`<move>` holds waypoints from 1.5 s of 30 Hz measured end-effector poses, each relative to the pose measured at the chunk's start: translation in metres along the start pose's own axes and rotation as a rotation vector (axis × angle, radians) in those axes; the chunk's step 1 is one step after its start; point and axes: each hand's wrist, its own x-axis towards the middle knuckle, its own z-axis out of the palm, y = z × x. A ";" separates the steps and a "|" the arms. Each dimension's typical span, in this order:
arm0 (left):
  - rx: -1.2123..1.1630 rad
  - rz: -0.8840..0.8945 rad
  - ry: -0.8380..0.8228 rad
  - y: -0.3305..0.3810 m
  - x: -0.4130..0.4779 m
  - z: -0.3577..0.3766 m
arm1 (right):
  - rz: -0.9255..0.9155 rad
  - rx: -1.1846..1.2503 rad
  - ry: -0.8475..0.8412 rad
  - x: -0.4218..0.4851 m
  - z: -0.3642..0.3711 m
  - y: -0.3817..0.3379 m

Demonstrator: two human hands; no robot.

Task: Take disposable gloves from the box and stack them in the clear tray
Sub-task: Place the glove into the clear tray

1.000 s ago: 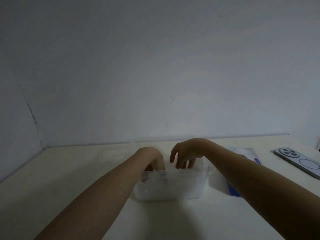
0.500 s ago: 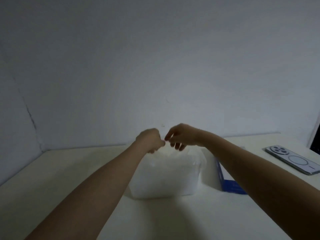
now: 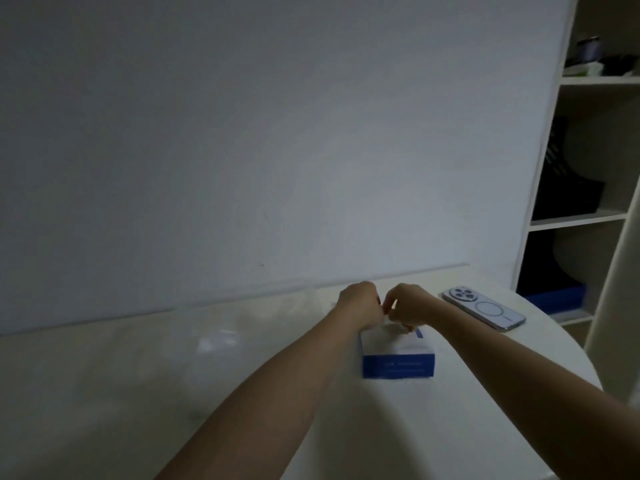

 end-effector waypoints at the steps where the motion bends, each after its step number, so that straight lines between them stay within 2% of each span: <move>1: 0.023 -0.022 -0.045 0.000 0.002 0.009 | -0.003 -0.052 -0.014 -0.001 0.003 0.003; 4: 0.032 -0.097 -0.166 -0.007 0.006 0.027 | -0.033 -0.177 0.015 -0.001 0.016 0.008; 8: -0.037 -0.134 -0.219 -0.010 0.010 0.029 | 0.025 -0.123 0.158 0.006 0.028 0.011; 11: -0.049 -0.137 -0.232 -0.010 0.010 0.028 | -0.025 -0.092 0.211 0.008 0.029 0.011; 13: -0.051 -0.139 -0.241 -0.010 0.012 0.027 | -0.095 0.046 0.297 0.011 0.023 0.014; 16: -0.106 -0.151 -0.255 -0.011 0.013 0.028 | -0.130 0.479 0.482 0.008 0.002 0.016; 18: -0.129 -0.156 -0.257 -0.010 0.012 0.026 | -0.141 0.694 0.509 0.006 -0.015 0.013; 20: -0.208 -0.168 -0.229 -0.008 0.010 0.020 | -0.172 0.833 0.426 0.004 -0.026 0.008; 22: -0.422 -0.202 -0.159 -0.008 0.009 0.008 | -0.191 0.912 0.331 0.001 -0.029 0.003; 24: -0.620 -0.215 -0.046 -0.010 0.007 -0.012 | -0.191 0.894 0.307 -0.001 -0.030 -0.003; 30: -0.793 -0.174 0.262 -0.038 -0.009 -0.075 | -0.256 0.835 0.218 -0.007 -0.030 -0.038; 33: -0.662 -0.165 0.400 -0.065 -0.022 -0.089 | -0.305 0.810 0.032 -0.011 -0.027 -0.062; 37: -0.613 -0.128 0.378 -0.099 -0.043 -0.101 | -0.373 0.629 -0.176 -0.011 -0.019 -0.100; 40: -0.588 -0.137 0.391 -0.123 -0.053 -0.104 | -0.418 0.601 -0.256 -0.009 -0.013 -0.126; 43: -0.519 -0.235 0.425 -0.147 -0.062 -0.105 | -0.411 0.690 -0.290 -0.004 -0.009 -0.142; 45: -0.478 -0.289 0.454 -0.164 -0.066 -0.102 | -0.456 0.668 -0.272 0.000 -0.004 -0.149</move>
